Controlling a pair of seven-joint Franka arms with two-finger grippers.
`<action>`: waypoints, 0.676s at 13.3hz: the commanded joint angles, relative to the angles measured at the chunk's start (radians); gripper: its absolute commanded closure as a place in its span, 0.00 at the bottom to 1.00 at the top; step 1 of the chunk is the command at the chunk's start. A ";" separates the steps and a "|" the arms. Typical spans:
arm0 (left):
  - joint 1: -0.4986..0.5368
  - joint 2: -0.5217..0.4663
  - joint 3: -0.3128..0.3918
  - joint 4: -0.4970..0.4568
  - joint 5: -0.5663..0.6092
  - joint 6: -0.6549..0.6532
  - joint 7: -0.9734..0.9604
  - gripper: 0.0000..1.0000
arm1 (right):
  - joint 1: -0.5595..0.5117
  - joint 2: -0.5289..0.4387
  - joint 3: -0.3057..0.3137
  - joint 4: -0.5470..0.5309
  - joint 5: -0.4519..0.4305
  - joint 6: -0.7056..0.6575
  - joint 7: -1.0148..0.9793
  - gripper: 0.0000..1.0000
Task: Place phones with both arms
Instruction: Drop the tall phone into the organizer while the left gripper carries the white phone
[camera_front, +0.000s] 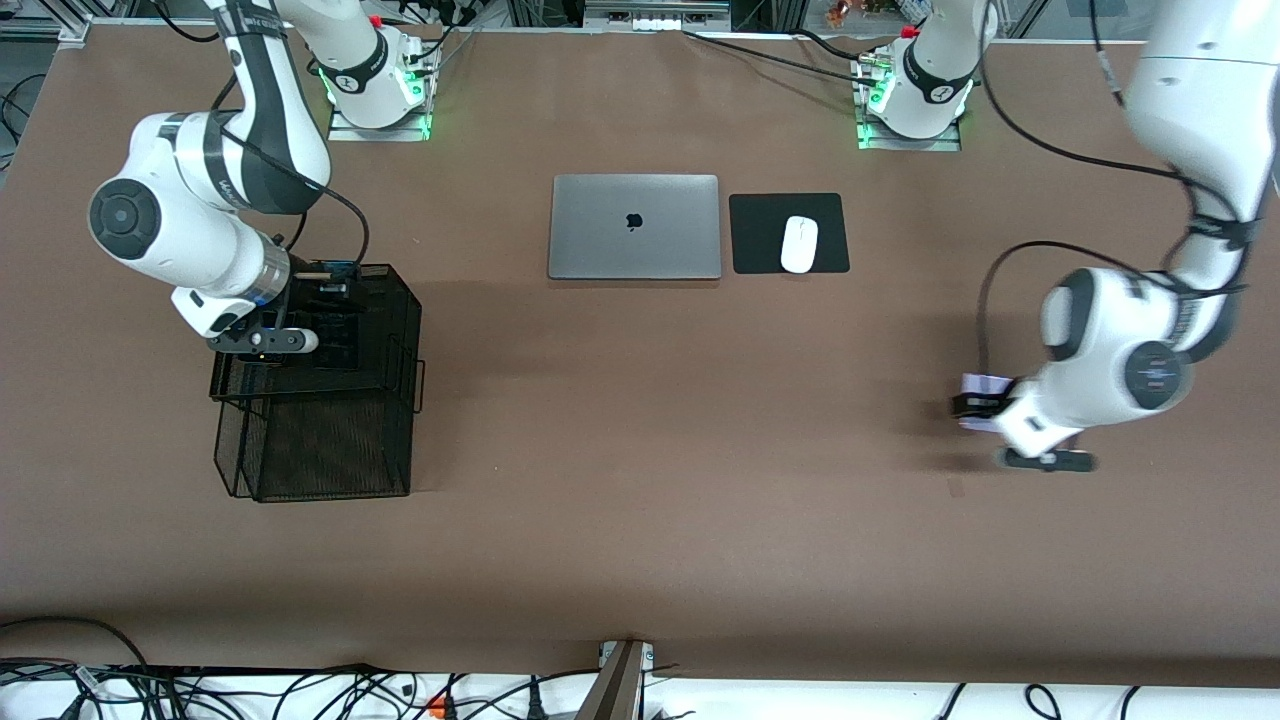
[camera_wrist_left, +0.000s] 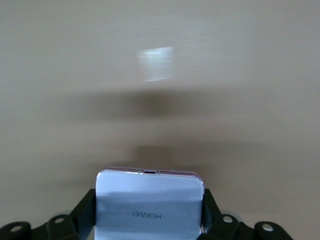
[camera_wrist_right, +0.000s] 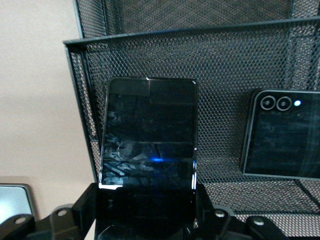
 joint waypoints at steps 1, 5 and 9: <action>-0.118 0.003 0.013 0.026 -0.003 -0.032 -0.107 1.00 | 0.004 -0.009 0.003 -0.021 -0.010 0.054 0.000 0.85; -0.358 0.085 0.013 0.150 -0.061 -0.032 -0.385 1.00 | -0.002 0.053 0.003 -0.017 -0.007 0.108 0.000 0.63; -0.525 0.177 0.015 0.272 -0.061 -0.022 -0.571 0.99 | -0.002 0.090 0.003 -0.014 0.002 0.130 0.002 0.27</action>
